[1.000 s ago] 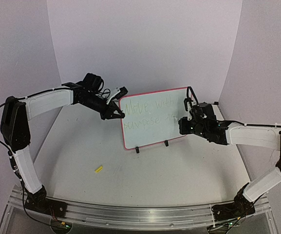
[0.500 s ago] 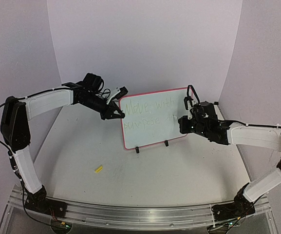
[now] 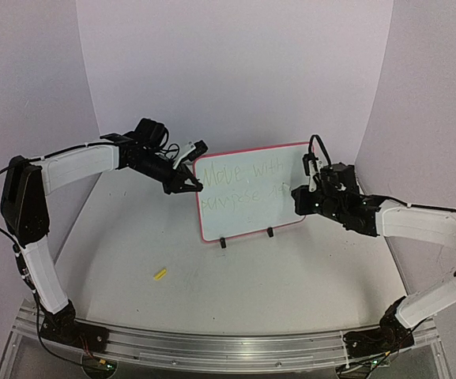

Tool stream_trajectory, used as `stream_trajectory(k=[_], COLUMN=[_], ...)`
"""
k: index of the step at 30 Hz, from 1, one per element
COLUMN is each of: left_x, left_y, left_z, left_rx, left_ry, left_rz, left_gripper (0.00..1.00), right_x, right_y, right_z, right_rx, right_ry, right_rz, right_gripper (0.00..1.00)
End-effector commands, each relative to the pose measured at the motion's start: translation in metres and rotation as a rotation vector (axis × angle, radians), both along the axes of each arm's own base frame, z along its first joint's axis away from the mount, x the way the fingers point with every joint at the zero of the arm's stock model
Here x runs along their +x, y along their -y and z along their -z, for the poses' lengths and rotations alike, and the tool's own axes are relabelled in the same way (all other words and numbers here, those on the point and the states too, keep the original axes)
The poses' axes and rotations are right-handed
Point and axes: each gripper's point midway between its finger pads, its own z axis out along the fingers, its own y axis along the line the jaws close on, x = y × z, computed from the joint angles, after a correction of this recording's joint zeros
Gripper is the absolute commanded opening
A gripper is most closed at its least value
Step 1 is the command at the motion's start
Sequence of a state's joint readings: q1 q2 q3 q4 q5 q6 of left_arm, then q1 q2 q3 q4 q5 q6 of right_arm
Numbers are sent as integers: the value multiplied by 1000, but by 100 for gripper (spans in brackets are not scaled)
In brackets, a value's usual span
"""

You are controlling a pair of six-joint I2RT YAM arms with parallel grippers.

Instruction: Write a sentence on the whiteboard

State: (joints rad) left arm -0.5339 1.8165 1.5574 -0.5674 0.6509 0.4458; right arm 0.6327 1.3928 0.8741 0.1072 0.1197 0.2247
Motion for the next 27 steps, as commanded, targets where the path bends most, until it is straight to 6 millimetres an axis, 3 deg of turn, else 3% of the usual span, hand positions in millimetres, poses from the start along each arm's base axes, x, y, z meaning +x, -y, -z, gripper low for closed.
stream_trajectory(k=[1,17,27], left_x=[11,10,10], left_y=[-16,-15,-15], left_z=[16,17,16], left_rx=[105,102,101], left_ry=[64,57,59], left_rz=[-51,-45,-43], left_gripper=[0,0,0], right_x=[-7,9,17], right_y=[17,3,2], right_z=[-9,-19,-16], right_rx=[8,-12,-31], right_ry=[25,55,53], right_rz=[50,26,43], right_gripper=[0,0,0])
